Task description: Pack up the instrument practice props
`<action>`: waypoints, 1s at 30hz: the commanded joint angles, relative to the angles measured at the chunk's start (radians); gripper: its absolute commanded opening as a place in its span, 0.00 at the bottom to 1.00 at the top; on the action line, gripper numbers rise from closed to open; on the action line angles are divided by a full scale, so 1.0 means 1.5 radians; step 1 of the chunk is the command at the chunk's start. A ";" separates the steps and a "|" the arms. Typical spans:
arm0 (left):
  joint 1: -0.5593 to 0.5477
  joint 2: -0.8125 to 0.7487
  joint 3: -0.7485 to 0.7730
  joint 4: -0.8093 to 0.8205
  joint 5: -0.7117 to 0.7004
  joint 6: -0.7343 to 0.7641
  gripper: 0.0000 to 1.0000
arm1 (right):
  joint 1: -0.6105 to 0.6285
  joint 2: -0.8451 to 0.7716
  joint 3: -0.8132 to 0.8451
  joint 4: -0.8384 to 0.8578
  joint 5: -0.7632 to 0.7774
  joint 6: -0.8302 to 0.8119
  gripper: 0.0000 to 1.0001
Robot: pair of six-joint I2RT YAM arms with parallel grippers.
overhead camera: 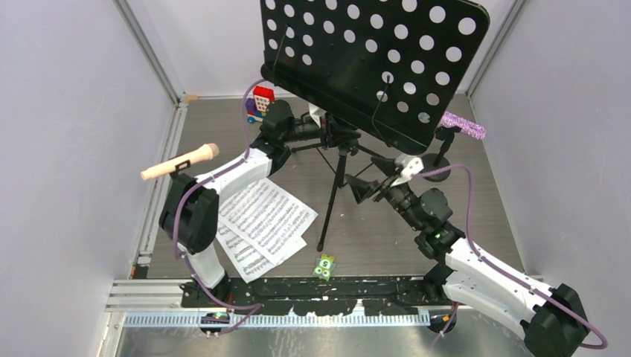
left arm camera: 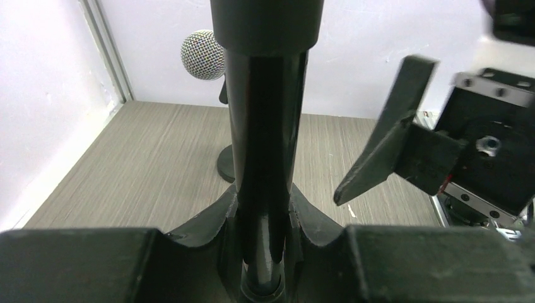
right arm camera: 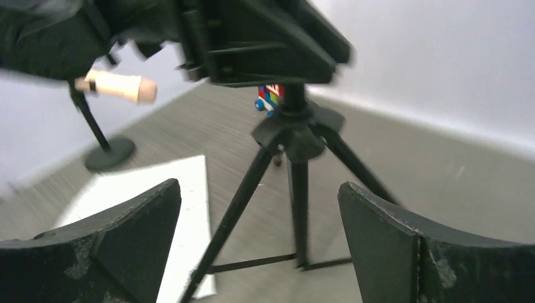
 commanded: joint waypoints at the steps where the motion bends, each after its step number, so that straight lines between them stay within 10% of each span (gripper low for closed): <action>1: -0.015 0.044 -0.016 -0.091 0.021 -0.048 0.00 | 0.000 -0.030 0.017 -0.066 0.241 0.506 0.95; 15: -0.015 0.033 -0.014 -0.115 0.016 -0.035 0.00 | 0.000 0.054 0.096 -0.201 0.240 1.203 0.87; 30: -0.016 0.026 -0.015 -0.122 0.015 -0.032 0.00 | -0.001 0.110 0.163 -0.246 0.249 1.272 0.76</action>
